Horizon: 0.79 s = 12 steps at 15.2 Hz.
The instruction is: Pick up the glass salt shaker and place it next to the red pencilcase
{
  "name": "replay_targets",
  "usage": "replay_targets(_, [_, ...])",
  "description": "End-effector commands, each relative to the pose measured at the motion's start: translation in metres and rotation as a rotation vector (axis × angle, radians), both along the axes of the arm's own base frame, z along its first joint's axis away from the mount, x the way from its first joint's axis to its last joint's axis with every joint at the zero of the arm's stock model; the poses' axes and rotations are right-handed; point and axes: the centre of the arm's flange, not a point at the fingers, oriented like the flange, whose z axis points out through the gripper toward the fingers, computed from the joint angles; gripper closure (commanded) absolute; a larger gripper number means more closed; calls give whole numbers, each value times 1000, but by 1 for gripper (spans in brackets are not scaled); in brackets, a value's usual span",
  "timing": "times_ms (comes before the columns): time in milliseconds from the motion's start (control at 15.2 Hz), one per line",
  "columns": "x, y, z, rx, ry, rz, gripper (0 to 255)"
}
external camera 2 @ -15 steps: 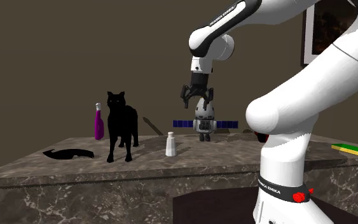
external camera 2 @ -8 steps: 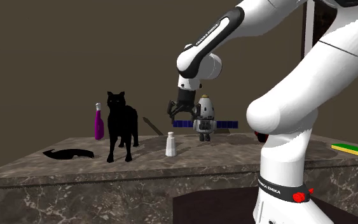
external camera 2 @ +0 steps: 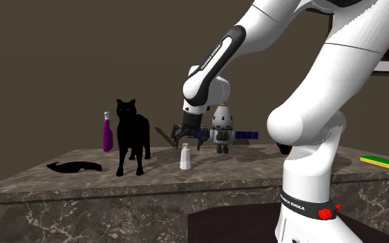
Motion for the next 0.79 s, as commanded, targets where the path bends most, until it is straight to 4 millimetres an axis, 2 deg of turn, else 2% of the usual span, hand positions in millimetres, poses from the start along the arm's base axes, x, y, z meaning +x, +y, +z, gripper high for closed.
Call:
replay_targets(0, [4,1,-11,1,-1,-1,0])
replay_targets(198, [7,1,-24,1,-1,-1,0])
replay_targets(726, [7,1,-24,1,-1,-1,0])
